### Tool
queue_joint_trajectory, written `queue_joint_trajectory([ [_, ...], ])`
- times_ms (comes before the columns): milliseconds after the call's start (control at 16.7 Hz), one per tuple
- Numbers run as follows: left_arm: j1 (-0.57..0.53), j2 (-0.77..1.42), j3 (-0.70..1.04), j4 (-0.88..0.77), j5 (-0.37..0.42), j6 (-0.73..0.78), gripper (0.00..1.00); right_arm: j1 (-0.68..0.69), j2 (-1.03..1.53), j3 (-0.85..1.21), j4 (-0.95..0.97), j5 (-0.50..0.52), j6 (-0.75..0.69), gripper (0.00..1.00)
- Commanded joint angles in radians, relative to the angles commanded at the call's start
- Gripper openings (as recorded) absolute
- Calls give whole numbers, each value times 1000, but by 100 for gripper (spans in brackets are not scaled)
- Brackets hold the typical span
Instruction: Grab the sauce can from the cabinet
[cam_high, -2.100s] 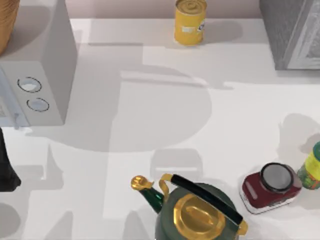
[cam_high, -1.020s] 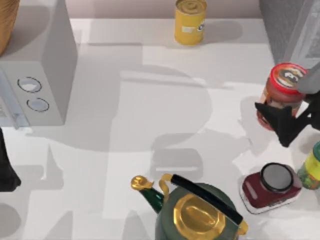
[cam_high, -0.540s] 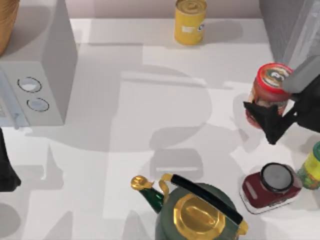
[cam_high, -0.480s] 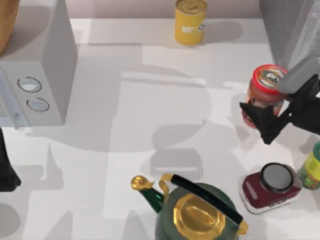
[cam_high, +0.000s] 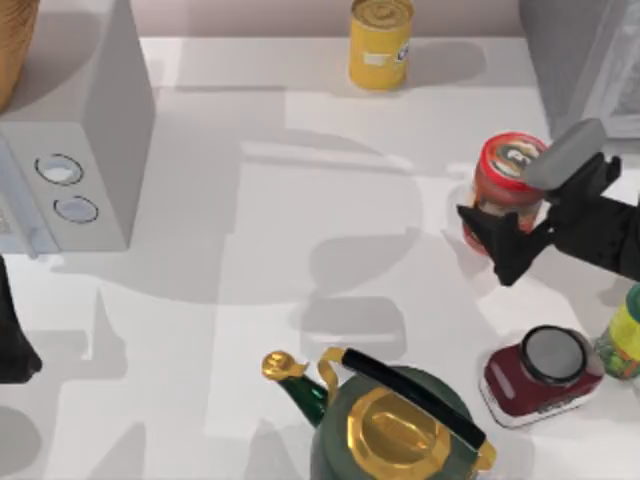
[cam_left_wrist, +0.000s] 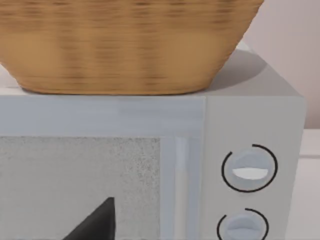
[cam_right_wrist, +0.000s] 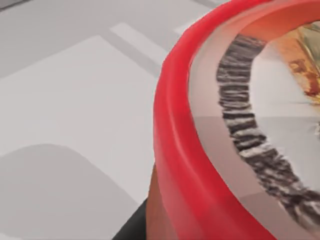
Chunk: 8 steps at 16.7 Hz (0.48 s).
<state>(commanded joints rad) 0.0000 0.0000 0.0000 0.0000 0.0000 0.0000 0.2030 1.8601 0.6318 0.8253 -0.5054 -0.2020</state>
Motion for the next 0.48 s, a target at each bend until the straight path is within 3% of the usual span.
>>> queue_joint_trajectory([
  [480, 0, 0, 0, 0, 0, 0, 100, 0, 0, 0, 0, 0, 0, 60],
])
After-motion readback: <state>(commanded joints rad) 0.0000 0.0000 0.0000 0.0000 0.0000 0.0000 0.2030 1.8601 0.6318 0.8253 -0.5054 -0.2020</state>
